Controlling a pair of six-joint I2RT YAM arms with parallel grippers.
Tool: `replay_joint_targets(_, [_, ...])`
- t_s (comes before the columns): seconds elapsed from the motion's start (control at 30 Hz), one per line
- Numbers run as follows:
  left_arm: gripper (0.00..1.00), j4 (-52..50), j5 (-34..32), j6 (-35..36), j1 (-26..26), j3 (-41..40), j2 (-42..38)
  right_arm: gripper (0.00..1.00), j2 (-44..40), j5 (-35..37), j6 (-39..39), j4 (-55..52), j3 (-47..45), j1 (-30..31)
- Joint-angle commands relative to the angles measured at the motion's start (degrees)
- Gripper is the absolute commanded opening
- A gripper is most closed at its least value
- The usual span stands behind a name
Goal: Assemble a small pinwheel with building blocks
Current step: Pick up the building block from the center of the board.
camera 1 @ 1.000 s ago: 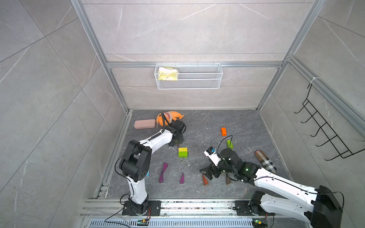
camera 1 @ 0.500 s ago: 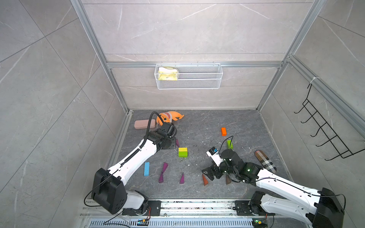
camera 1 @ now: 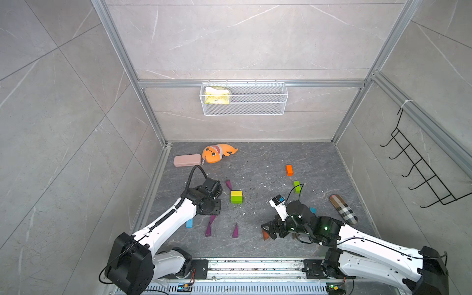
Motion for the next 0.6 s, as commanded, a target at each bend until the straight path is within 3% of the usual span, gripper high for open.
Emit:
replay_joint_targets(0.0, [0.46,1.62,-0.05,-1.94,-0.16,-0.64,-0.35,0.95,-1.31,2.41,2.86,-1.82,-2.03,1.15])
replay_joint_targets(0.57, [0.46,4.64,-0.32,-0.31,-0.2,-1.86,8.38,0.95,0.28,4.03,2.48,-0.92,-2.85,2.57])
